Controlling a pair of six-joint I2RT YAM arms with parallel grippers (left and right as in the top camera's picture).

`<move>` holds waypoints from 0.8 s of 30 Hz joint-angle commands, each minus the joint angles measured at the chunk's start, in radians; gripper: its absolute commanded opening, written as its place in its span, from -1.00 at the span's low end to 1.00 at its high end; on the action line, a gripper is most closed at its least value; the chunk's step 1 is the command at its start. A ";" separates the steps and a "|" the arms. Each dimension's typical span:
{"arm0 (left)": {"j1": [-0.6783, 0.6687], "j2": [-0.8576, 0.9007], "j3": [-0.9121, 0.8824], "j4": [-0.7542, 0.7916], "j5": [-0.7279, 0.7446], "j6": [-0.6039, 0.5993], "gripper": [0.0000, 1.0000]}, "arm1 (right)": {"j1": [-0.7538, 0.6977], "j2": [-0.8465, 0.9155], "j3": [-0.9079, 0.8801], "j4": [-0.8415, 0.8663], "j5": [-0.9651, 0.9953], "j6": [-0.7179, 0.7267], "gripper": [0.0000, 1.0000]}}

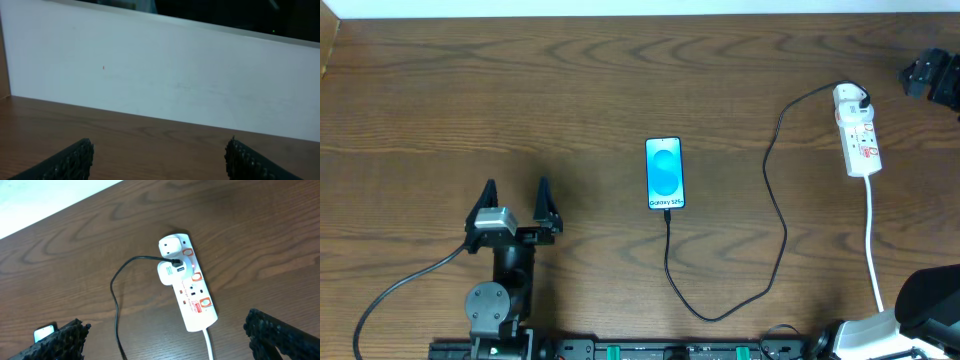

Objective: Plug charger to phone and switch on socket

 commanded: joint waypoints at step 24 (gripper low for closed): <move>0.040 -0.226 -0.059 -0.476 -0.006 0.040 0.68 | 0.006 -0.008 0.004 -0.003 0.001 0.013 0.99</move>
